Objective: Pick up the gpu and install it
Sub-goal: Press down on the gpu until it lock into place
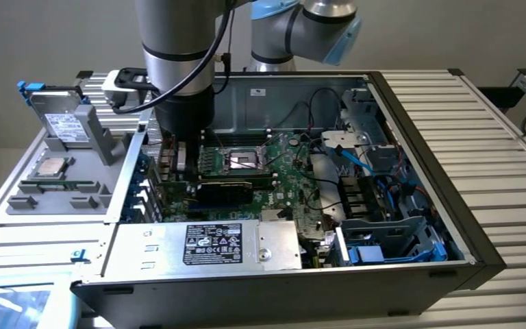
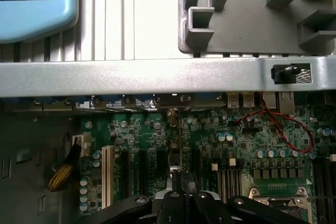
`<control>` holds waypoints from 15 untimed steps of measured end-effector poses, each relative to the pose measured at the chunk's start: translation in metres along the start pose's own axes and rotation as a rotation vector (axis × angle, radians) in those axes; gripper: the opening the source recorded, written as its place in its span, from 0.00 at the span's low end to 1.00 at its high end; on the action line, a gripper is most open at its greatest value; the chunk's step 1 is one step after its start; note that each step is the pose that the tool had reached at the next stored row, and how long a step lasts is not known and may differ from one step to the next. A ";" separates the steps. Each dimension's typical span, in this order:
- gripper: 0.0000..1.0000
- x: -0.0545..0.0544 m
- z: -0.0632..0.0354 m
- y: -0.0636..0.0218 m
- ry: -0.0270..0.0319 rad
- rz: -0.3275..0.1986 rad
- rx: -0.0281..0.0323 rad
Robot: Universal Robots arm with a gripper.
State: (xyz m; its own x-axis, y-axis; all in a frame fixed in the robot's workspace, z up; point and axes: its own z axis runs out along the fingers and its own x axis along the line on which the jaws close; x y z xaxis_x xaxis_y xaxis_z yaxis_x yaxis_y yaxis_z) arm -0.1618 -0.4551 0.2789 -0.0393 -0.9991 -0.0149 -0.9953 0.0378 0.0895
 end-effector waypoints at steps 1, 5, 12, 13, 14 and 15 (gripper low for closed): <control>0.12 0.000 0.0002 0.0000 0.0001 -0.002 0.0001; 0.12 0.000 0.0005 0.0000 0.0007 -0.007 0.0000; 0.12 -0.001 0.0035 -0.0002 0.0012 -0.011 -0.0001; 0.12 -0.001 0.0035 -0.0002 0.0014 -0.011 -0.0002; 0.12 -0.001 0.0035 -0.0002 0.0014 -0.011 -0.0002; 0.12 -0.001 0.0036 -0.0003 0.0013 -0.011 -0.0001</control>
State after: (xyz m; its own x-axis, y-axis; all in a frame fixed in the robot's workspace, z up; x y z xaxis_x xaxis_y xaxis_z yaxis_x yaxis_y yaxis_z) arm -0.1618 -0.4541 0.2753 -0.0279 -0.9995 -0.0147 -0.9956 0.0265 0.0895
